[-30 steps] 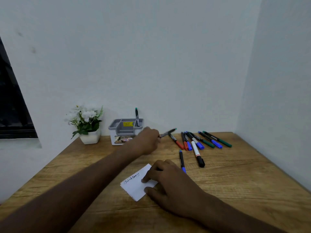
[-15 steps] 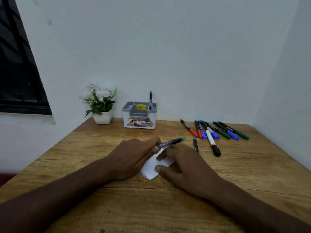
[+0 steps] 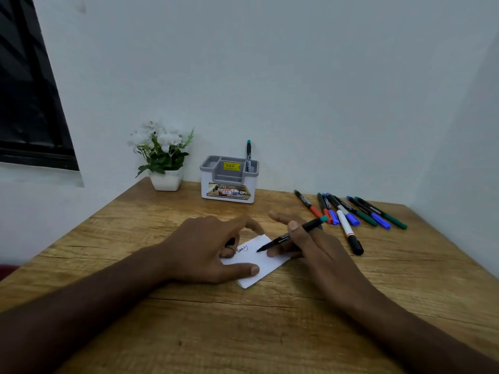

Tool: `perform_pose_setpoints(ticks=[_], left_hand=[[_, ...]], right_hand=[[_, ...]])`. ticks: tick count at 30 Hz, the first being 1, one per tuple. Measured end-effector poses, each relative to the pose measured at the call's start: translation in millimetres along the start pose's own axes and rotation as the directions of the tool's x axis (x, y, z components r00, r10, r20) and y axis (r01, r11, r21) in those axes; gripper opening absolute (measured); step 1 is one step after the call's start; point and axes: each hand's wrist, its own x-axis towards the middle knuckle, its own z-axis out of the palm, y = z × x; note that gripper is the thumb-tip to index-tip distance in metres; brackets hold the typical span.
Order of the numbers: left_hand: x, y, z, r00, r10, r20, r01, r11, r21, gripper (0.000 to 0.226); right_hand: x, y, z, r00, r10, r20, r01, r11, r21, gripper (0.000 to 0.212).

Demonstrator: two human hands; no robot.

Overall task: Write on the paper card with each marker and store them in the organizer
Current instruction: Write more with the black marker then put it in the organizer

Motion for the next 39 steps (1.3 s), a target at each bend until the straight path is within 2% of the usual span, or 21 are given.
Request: perform_pose_setpoints(ticks=[3,5,8,10,14,16,18,21,22,24,26,28,29,32,34,35,39], left_hand=[[-0.3,-8.7,-4.4,0.997,0.024,0.07,-0.026,0.999,0.029,0.051],[0.0,-8.4,-8.4,0.997,0.015,0.078,-0.02,0.998,0.062,0.052],[-2.1,-5.2,-12.4,0.999,-0.018,0.04,0.013,0.992,0.122,0.062],[-3.4,-1.6,-13.1,0.997,-0.062,0.049,0.055,0.99,0.131,0.067],[-1.3,11.6,-8.8,0.984,-0.154,0.092,0.141,0.981,0.13,0.073],[-1.0,18.5,-5.4,0.979,-0.189,0.082,0.178,0.976,0.127,0.076],[-1.2,24.4,-1.5,0.973,-0.218,0.081,0.207,0.97,0.124,0.079],[0.9,27.8,1.8,0.969,-0.237,0.068,0.227,0.964,0.137,0.084],[1.0,27.9,1.8,0.968,-0.242,0.062,0.231,0.963,0.14,0.084],[1.0,27.9,2.3,0.966,-0.25,0.06,0.24,0.961,0.14,0.084],[1.3,27.4,2.4,0.968,-0.244,0.064,0.233,0.962,0.145,0.084],[2.1,25.5,1.3,0.971,-0.228,0.072,0.216,0.965,0.151,0.083],[2.6,23.1,-0.6,0.973,-0.216,0.085,0.202,0.968,0.149,0.081],[1.2,13.9,-9.2,0.972,-0.17,0.164,0.155,0.983,0.103,0.074],[0.0,9.1,-11.5,0.974,-0.141,0.178,0.13,0.989,0.072,0.069],[0.0,8.0,-11.6,0.976,-0.131,0.176,0.121,0.99,0.069,0.068],[1.3,2.0,-12.7,0.979,-0.084,0.185,0.076,0.996,0.05,0.064]], right_hand=[[1.2,2.1,-3.3,1.0,-0.007,-0.004,0.007,1.0,-0.001,0.05],[3.6,6.9,-5.5,1.0,-0.003,-0.006,0.003,1.0,0.029,0.047],[10.3,13.6,-11.5,1.0,0.007,-0.031,-0.001,0.981,0.191,0.046],[17.7,17.3,-21.8,0.994,0.036,-0.099,-0.003,0.948,0.317,0.05],[30.2,18.2,-47.2,0.95,0.02,-0.311,0.122,0.893,0.433,0.052],[32.2,10.9,-45.9,0.937,0.063,-0.343,0.132,0.846,0.516,0.051],[30.0,4.5,-33.5,0.951,0.101,-0.293,0.087,0.82,0.565,0.038],[27.8,3.4,-13.3,0.988,0.106,-0.112,-0.018,0.802,0.597,0.008],[28.9,4.1,-9.5,0.993,0.105,-0.051,-0.054,0.797,0.602,0.006],[32.8,4.6,-4.6,0.997,0.083,0.009,-0.076,0.865,0.496,0.01],[36.0,3.5,1.6,1.0,0.001,0.021,-0.008,0.952,0.307,0.012],[38.0,4.8,9.4,0.997,-0.07,0.015,0.067,0.985,0.162,0.01],[38.1,4.8,12.0,0.996,-0.086,0.014,0.083,0.987,0.139,0.007],[39.1,6.9,11.2,0.999,-0.047,0.024,0.042,0.981,0.19,0.018],[40.3,9.2,8.8,0.999,-0.022,0.05,0.011,0.975,0.222,0.009],[40.1,9.0,7.8,0.998,-0.017,0.061,0.004,0.977,0.212,0.004],[38.6,11.1,7.8,0.999,-0.021,0.031,0.017,0.993,0.119,0.012]])
